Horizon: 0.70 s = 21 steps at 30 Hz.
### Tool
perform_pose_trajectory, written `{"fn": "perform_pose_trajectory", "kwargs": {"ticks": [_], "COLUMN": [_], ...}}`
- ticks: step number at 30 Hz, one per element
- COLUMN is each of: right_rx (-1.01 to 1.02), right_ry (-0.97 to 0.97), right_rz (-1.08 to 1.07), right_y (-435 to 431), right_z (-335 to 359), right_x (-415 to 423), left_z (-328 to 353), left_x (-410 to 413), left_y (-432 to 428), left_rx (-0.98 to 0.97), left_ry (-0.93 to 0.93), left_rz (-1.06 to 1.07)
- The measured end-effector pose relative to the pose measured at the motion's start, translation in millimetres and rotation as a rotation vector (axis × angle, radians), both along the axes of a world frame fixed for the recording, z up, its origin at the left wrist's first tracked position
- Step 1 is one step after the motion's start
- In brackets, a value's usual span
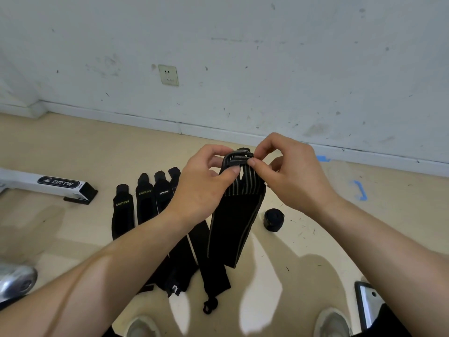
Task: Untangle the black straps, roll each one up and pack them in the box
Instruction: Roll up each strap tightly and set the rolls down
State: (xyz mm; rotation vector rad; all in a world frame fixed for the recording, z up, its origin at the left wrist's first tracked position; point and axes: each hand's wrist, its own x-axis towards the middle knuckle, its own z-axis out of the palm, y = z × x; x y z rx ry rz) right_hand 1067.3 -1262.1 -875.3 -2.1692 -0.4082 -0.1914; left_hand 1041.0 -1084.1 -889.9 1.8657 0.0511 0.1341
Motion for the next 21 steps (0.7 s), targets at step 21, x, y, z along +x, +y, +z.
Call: {"fn": "perform_pose_trajectory", "kwargs": {"ticks": [21], "right_rx": [0.246], "right_ry": [0.172], "right_rz": [0.072], "right_y": [-1], "right_z": [-5], "right_x": [4], "left_z": [12], "left_x": [3], "left_y": [17], "left_rx": [0.043], "left_ry": [0.042], "left_rz": [-0.222]}}
